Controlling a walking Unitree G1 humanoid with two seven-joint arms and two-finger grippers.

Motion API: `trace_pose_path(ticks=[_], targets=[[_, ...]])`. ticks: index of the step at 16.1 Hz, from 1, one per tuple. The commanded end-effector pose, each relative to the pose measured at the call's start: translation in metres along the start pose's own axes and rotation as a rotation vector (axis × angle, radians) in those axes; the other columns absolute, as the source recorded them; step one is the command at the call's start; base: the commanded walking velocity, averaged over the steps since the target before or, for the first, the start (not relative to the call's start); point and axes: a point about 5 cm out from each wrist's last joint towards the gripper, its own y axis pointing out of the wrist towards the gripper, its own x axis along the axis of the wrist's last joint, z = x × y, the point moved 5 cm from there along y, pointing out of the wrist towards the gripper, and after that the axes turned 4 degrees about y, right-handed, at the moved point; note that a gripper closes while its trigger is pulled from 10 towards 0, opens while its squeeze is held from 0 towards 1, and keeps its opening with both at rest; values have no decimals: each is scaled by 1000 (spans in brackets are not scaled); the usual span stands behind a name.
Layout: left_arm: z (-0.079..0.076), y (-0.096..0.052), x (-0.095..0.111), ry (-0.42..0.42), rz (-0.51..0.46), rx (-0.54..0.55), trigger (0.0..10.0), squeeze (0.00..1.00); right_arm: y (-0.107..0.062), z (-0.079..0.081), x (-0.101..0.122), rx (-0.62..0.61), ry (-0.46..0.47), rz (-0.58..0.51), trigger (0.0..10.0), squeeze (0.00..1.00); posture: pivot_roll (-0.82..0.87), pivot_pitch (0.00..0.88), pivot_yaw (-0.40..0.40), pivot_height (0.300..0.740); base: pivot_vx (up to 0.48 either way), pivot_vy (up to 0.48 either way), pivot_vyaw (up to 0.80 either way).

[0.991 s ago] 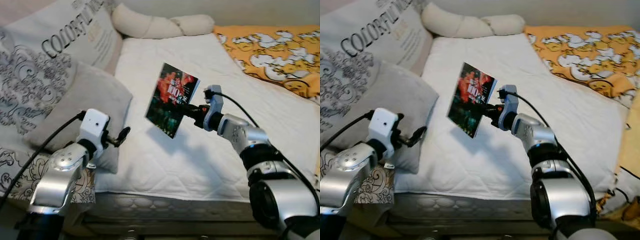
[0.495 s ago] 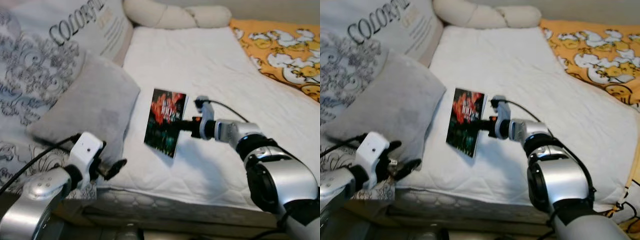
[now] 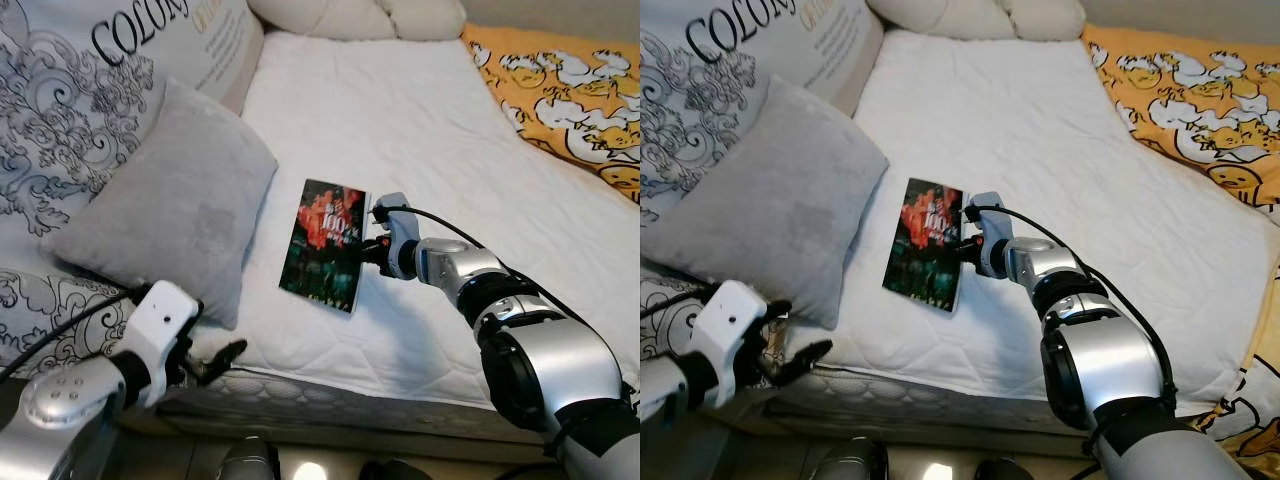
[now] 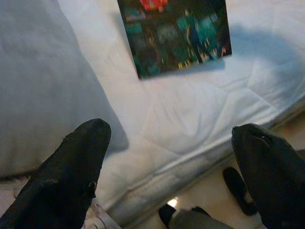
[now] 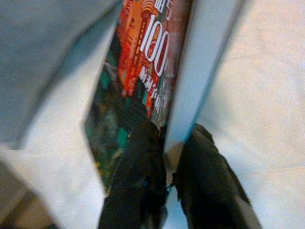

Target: Clean up the room

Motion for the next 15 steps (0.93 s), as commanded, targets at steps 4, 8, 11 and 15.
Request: trace_pose_path(ticks=[4,8,11,15], targets=[[1,-5,4,1,3,24,10000,0,3,-2,5,-80,-159,-30,10000,1000,264,144,-43,740,0,0,0],[1,-1,6,11,4,16,10000,0,1,-13,17,-226,-289,-84,10000,1000,268,124,-28,740,0,0,0],[2,7,8,16,-4,4,10000,0,-1,-17,19,-267,-301,-122,10000,1000,246,92,-10,740,0,0,0],[2,20,6,18,-22,-19,10000,0,6,8,5,-23,-202,-117,10000,1000,210,49,-3,740,0,0,0]])
